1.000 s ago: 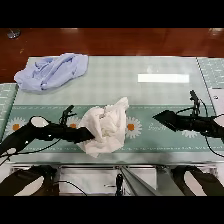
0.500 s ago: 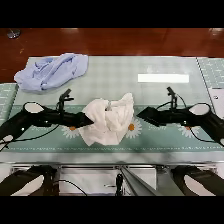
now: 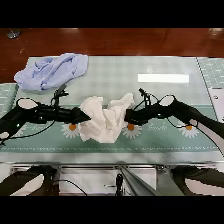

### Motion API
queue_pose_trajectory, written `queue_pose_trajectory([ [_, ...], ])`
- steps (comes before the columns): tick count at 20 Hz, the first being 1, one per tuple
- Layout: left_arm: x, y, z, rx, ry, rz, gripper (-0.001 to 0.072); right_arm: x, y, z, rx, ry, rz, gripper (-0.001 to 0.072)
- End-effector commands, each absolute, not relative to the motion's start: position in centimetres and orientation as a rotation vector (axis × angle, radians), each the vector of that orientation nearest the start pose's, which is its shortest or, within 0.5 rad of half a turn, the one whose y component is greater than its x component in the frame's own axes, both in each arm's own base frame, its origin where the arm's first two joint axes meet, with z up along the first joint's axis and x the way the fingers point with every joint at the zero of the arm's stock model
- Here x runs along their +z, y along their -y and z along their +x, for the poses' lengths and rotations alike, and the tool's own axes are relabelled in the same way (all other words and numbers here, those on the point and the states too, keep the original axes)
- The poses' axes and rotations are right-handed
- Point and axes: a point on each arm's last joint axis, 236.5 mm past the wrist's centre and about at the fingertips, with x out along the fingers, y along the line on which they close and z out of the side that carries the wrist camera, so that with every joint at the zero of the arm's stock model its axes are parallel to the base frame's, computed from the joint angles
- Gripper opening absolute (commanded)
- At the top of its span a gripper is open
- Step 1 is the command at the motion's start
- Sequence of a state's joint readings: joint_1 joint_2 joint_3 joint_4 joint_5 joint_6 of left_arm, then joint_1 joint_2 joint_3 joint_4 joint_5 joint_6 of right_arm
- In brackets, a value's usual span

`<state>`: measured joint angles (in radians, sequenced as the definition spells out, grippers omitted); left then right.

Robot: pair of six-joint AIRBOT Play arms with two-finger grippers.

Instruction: Fold the shirts.

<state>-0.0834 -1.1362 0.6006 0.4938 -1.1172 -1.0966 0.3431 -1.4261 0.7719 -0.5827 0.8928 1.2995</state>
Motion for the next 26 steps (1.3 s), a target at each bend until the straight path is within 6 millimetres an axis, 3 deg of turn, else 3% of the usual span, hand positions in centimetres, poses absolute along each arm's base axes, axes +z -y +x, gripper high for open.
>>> queue_pose_trajectory([
  [1,-1.7,20.9,25.8,-0.722,-1.337,-0.715,0.0028,-8.9,-27.1,29.4,0.562,-1.472,0.615,0.0594],
  [4,-1.7,21.0,25.7,-0.724,-1.338,-0.714,0.0029,-9.0,-26.8,30.9,0.52,-1.419,0.629,0.0388],
  [6,-1.7,21.2,25.6,-0.729,-1.34,-0.706,0.0028,-9.0,-26.8,31.0,0.523,-1.415,0.625,0.0186],
  [7,-1.8,21.4,25.6,-0.731,-1.34,-0.702,0.0028,-9.0,-26.8,30.9,0.533,-1.41,0.608,0.0021],
  [10,-1.3,21.4,25.8,-0.737,-1.329,-0.704,0.0028,-8.0,-27.1,31.5,0.569,-1.389,0.58,0.0025],
  [12,1.2,21.1,27.3,-0.768,-1.273,-0.711,0.0028,-4.7,-27.0,33.5,0.617,-1.327,0.541,0.0025],
  [14,6.8,20.6,30.4,-0.814,-1.122,-0.741,0.0028,1.5,-25.4,37.6,0.618,-1.196,0.505,0.0024],
  [15,11.5,20.4,32.3,-0.848,-0.993,-0.768,0.0028,5.7,-24.1,39.9,0.603,-1.102,0.491,0.0024],
  [17,21.0,19.0,35.5,-0.866,-0.717,-0.73,0.0028,16.8,-21.5,43.7,0.588,-0.861,0.458,0.0024],
  [18,25.6,17.9,36.5,-0.851,-0.586,-0.67,0.0028,23.0,-20.2,44.3,0.593,-0.736,0.422,0.0024],
  [20,32.3,15.2,37.3,-0.776,-0.422,-0.536,0.0027,33.4,-17.9,42.5,0.592,-0.533,0.305,0.0024],
  [21,34.4,13.7,37.4,-0.717,-0.39,-0.496,0.0027,37.4,-16.8,40.6,0.58,-0.454,0.234,0.0024],
  [23,38.4,10.9,36.7,-0.602,-0.311,-0.417,0.0027,43.1,-15.2,35.9,0.559,-0.342,0.14,0.0024],
  [26,43.5,9.2,33.6,-0.529,-0.182,-0.322,0.0027,47.4,-13.5,28.3,0.542,-0.225,0.066,0.0025],
])
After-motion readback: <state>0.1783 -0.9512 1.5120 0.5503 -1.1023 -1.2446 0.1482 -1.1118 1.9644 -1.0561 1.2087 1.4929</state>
